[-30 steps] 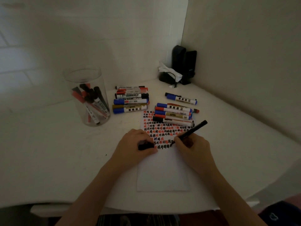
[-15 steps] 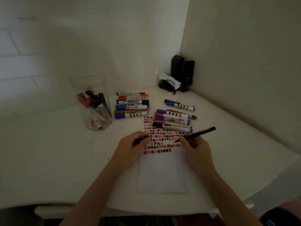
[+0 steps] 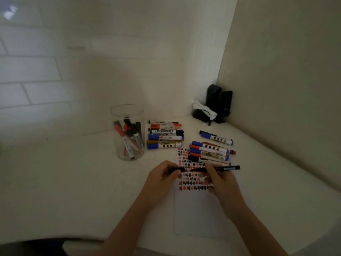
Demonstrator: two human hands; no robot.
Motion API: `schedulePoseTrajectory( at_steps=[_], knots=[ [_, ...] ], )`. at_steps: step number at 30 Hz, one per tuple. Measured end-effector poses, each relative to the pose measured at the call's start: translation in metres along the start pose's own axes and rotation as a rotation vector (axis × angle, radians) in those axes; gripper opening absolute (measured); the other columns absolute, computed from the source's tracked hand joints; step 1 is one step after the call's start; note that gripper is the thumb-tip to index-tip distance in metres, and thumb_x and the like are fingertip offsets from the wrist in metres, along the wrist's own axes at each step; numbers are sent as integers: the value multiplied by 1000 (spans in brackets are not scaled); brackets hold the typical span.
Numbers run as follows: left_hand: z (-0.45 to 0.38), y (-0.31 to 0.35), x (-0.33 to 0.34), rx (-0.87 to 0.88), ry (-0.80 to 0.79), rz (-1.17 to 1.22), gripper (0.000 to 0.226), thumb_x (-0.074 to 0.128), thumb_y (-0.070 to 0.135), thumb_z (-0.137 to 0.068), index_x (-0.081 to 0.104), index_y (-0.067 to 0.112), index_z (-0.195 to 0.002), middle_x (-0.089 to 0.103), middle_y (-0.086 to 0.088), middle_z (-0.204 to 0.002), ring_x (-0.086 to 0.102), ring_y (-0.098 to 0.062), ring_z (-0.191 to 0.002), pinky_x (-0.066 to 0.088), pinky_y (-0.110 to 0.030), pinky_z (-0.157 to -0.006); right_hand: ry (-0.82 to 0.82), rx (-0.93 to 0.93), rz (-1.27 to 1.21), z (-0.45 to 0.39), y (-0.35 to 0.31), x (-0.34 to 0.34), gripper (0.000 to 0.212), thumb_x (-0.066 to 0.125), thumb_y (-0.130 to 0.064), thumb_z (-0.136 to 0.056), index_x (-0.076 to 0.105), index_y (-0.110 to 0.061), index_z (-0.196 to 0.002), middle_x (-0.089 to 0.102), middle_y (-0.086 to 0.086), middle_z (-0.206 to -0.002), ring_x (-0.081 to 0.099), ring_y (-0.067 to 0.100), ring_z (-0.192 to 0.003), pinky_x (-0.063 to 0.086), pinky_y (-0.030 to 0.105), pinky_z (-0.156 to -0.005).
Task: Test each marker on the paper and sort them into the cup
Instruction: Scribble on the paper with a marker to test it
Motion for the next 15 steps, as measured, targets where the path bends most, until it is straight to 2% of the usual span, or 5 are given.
schedulePoseTrajectory(
  at_steps=[3, 8, 11, 13, 15],
  knots=[
    [-1, 1, 0, -4, 1, 2, 7, 59, 19, -93, 63, 24, -95, 70, 7, -85, 66, -4, -82, 51, -19, -80, 11, 9, 14, -1, 3, 6, 20, 59, -34, -92, 67, -18, -101, 74, 2, -82, 63, 10, -68, 50, 27, -61],
    [-2, 2, 0, 20, -5, -9, 9, 58, 20, -93, 62, 27, -94, 70, 8, -85, 65, -1, -81, 50, -14, -78, -6, -17, 27, 0, 2, 14, 15, 59, -33, -92, 65, -22, -99, 75, -3, -80, 68, 18, -77, 56, 37, -72],
    [-2, 2, 1, 27, -23, -17, 8, 59, 21, -93, 64, 24, -98, 70, 8, -87, 66, -1, -83, 52, -19, -82, -49, -42, 84, 1, 1, 22, 16, 59, -33, -91, 66, -20, -96, 75, -3, -78, 68, 14, -72, 55, 32, -66],
    [-2, 1, 1, 26, -22, -5, 9, 59, 22, -93, 65, 21, -100, 70, 8, -88, 66, -2, -84, 52, -20, -83, -48, -58, 132, 1, 1, 27, 18, 63, -34, -88, 69, -17, -88, 72, -4, -68, 65, 10, -62, 52, 24, -58],
    [-2, 0, 0, 23, -14, 15, 10, 59, 22, -93, 65, 20, -100, 71, 7, -87, 66, -3, -84, 53, -22, -83, -25, -51, 139, -1, 3, 30, 18, 68, -34, -84, 70, -16, -82, 69, -5, -63, 62, 6, -57, 48, 21, -56]
  ],
)
Point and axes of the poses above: each hand's wrist, its own z-axis away from the middle knuckle, its own x-axis out of the palm, y = z × x, the point moved 5 cm from there along -z, towards the middle knuckle
